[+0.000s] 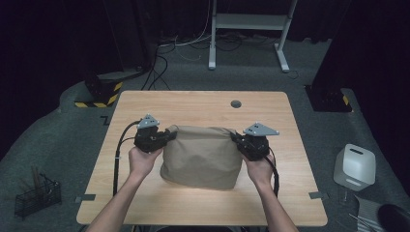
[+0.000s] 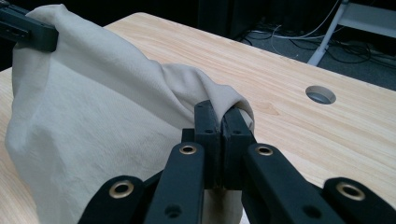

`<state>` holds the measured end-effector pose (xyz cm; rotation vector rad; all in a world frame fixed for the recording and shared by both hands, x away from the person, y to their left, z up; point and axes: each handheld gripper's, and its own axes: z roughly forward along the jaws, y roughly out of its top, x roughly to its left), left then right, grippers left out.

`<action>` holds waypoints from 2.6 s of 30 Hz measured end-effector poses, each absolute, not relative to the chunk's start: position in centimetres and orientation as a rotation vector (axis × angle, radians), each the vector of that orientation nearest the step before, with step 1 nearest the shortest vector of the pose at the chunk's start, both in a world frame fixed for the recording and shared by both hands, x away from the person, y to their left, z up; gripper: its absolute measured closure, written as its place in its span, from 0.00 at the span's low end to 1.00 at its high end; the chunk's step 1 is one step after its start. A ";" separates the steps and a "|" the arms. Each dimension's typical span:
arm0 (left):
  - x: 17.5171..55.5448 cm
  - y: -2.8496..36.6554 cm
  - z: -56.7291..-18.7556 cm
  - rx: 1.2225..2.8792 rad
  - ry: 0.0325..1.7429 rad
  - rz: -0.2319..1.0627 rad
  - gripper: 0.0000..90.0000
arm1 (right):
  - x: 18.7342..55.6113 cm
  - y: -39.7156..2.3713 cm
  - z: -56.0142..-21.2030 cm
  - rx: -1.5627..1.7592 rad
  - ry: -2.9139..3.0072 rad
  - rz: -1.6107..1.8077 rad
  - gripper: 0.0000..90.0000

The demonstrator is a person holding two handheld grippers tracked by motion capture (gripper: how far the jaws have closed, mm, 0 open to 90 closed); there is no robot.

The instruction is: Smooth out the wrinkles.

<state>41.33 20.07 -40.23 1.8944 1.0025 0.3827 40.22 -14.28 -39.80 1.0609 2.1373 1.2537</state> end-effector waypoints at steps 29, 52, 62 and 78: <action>43.7 20.2 -41.7 1.857 1.068 0.353 0.93 | 42.9 -13.9 -41.2 1.110 2.121 1.248 0.97; 46.3 19.2 -44.3 1.973 1.125 0.420 0.93 | 45.5 -12.4 -44.0 1.131 2.153 1.089 0.97; 46.9 19.2 -45.6 1.977 1.146 0.410 0.93 | 46.2 -12.2 -45.5 1.150 2.166 1.056 0.97; 47.2 19.3 -47.7 1.996 1.200 0.371 0.93 | 46.9 -12.2 -48.0 1.240 2.195 1.067 0.96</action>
